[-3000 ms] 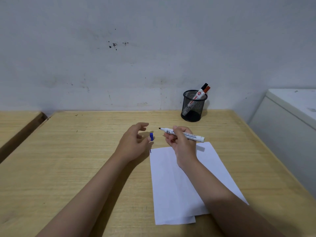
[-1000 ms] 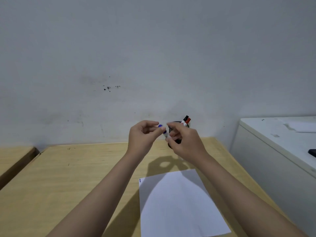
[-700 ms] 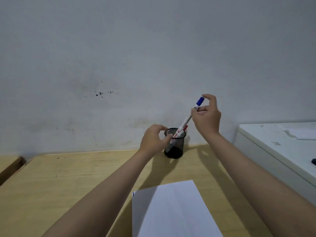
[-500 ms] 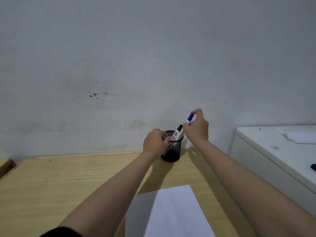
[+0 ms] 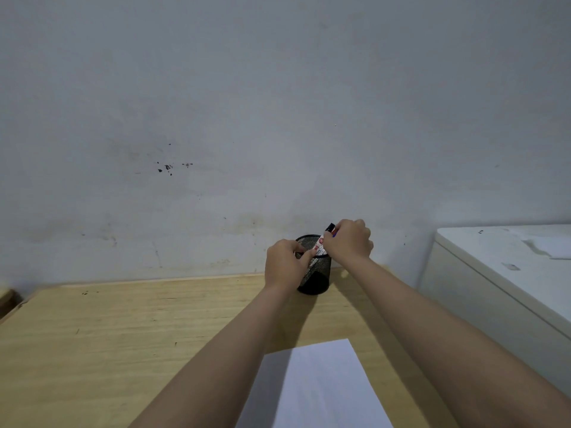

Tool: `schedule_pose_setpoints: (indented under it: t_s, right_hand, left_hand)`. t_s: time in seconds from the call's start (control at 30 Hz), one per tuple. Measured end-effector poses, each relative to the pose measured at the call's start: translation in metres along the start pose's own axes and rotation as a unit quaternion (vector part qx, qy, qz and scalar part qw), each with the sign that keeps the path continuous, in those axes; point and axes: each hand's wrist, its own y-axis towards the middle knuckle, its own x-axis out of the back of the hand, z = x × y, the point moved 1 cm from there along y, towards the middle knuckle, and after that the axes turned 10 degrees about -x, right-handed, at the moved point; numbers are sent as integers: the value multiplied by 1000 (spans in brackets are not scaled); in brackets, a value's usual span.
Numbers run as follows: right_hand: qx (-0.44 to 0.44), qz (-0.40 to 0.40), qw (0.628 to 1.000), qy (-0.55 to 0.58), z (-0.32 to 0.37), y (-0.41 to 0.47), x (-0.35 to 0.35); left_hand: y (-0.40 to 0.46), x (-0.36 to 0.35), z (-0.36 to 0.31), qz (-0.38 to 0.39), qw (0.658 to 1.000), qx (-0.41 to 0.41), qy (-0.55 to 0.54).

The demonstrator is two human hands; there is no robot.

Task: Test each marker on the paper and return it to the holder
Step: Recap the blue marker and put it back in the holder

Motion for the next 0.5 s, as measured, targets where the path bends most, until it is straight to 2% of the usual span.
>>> schedule_pose_setpoints:
  t_s: [0.13,0.23,0.37,0.43,0.5]
  right_hand:
    - [42,-48,998,-12,7,-5,3]
    - [94,-42,995,5,14,-14,9]
    - [143,-23,975,168,16,-31,32]
    - [182,-47,957,222,12,-47,47]
    - [216,-75,939,256,1,-68,56]
  left_hand:
    - [2,-2,0,15,999,-19,37]
    - [3,-3,1,23,997,-28,64]
    - [1,1,-3,58,993,-37,91]
    - [-6,10,-9,43,998,-24,25]
    - [-19,24,-18,0,994,-9,-106]
